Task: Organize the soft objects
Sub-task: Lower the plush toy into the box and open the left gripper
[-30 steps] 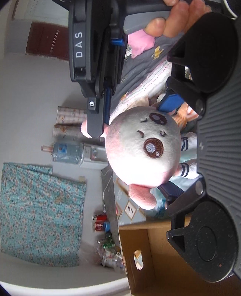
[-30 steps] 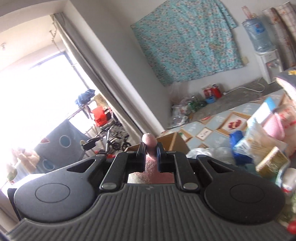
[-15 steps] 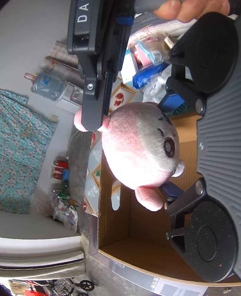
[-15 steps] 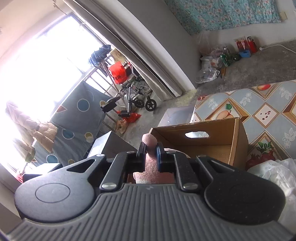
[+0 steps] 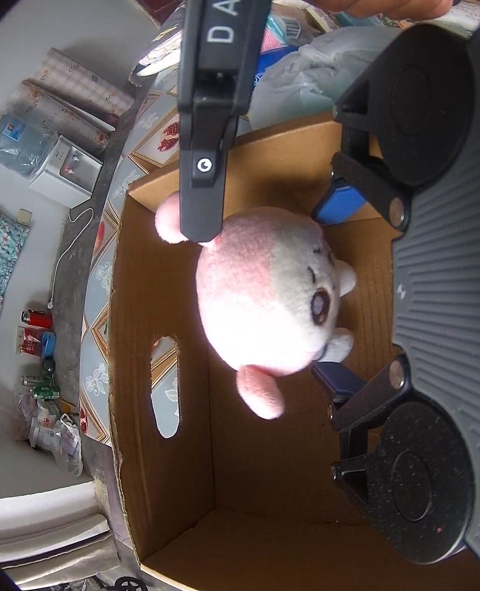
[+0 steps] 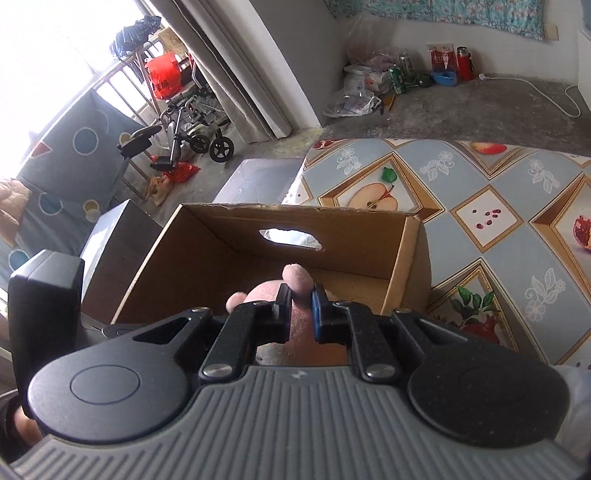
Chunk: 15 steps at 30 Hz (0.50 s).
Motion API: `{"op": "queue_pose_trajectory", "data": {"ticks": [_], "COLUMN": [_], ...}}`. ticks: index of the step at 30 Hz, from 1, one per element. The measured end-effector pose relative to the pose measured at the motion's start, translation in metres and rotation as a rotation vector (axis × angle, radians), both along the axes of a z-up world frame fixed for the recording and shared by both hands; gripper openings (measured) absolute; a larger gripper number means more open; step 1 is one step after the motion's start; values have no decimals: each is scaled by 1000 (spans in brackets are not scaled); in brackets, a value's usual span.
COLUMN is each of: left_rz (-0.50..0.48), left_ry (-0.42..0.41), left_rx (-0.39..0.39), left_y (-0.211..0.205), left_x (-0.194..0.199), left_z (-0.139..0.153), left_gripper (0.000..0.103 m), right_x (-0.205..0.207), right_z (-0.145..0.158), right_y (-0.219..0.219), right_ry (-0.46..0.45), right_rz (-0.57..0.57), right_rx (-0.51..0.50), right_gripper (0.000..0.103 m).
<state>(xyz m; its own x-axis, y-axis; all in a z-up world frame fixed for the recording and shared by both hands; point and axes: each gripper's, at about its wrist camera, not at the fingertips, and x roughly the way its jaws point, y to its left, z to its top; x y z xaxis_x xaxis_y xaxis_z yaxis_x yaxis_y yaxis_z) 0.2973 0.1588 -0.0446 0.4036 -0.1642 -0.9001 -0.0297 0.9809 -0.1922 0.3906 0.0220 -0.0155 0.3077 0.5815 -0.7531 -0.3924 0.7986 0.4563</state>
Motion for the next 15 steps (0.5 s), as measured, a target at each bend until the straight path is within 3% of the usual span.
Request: {"op": "queue_pose_trajectory", "data": {"ticks": [8,13,15], "left_rz": [30,20,20], "left_ry": [-19,-6,-8], "left_rx": [14,30,27], "left_y": [10,5,4], "left_x": [6,13,13], "left_z": [0,-6,-6], "left_gripper": [83,83,83], "right_x": [14,18,17], "right_z": [-4,-2,1], "right_y": [-6,-7,-9], "right_ry": [-76,-102,-111], "right_rz": [-17,-27,-25], "right_rx": [-112,-153,-137], "right_gripper": [10,16,25]}}
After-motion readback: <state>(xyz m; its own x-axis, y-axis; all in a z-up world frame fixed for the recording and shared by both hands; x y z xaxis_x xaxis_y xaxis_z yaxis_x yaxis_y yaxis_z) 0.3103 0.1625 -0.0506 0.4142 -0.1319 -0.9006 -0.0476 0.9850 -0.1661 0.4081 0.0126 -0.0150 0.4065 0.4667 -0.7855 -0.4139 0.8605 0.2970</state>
